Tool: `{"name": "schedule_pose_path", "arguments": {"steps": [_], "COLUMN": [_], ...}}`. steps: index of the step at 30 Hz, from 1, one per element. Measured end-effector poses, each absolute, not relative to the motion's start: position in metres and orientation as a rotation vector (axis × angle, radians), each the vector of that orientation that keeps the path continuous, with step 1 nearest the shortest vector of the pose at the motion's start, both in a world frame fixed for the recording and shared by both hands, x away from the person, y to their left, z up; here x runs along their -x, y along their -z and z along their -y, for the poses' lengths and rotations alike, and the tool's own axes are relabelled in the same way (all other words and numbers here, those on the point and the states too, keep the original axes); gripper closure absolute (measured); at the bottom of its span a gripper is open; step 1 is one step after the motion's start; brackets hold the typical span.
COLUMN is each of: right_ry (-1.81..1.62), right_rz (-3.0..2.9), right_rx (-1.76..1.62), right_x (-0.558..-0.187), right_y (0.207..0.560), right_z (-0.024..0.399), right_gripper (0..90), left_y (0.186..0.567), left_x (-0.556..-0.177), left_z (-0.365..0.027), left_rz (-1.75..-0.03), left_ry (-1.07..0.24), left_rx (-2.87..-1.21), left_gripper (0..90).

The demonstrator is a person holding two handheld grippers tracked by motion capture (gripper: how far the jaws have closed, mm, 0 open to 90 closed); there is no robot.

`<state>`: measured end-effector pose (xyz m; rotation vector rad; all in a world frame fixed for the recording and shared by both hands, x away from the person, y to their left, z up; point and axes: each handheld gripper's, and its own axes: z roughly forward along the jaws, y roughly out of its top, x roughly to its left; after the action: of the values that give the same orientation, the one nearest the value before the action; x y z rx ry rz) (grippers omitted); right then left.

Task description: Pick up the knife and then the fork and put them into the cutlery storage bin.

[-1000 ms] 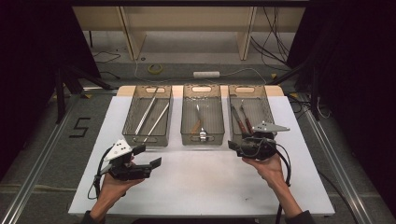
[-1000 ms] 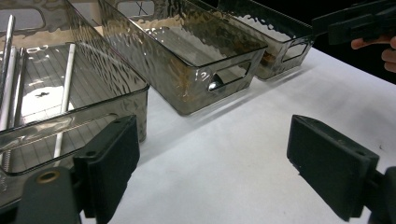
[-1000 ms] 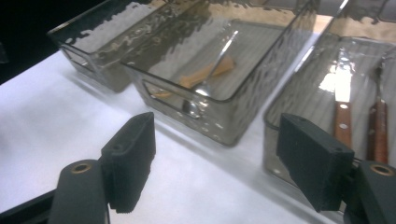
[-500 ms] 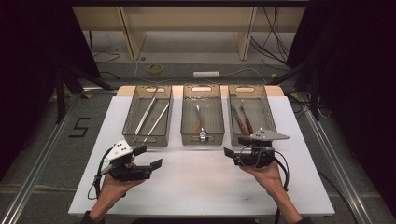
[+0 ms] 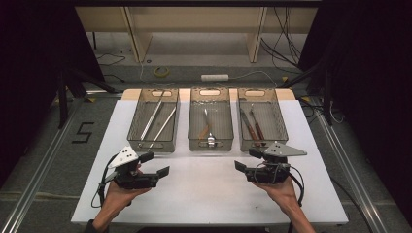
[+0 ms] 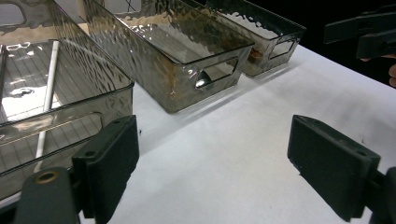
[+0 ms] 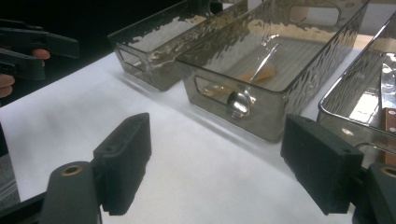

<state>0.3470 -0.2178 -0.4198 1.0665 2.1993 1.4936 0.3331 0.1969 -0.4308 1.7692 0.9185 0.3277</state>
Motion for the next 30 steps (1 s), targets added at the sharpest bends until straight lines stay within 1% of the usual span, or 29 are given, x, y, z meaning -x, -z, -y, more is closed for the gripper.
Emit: {"name": "schedule_pose_path", "arguments": {"steps": [3,23,30], "right_ry": [-1.501,-1.526,-1.523], "right_rz": [-2.186,-2.171,-2.167], "right_rx": [-1.058,-1.028,-1.058], "right_x": [-0.342,-0.313,-0.312], "right_y": [0.422,0.434,0.436], "right_z": [0.219,0.23,0.235], "right_gripper": [25.5,23.3,22.6], "left_y": [0.43,0.43,0.43], "left_x": [-0.332,-0.324,-0.324], "left_z": [-0.197,-0.199,-0.197], "left_rz": [-0.92,-0.914,-0.905], "left_ry": [-0.308,-0.288,-0.287], "left_rx": [-1.751,-1.75,-1.762], "left_gripper": [16.2,16.2,16.2]}}
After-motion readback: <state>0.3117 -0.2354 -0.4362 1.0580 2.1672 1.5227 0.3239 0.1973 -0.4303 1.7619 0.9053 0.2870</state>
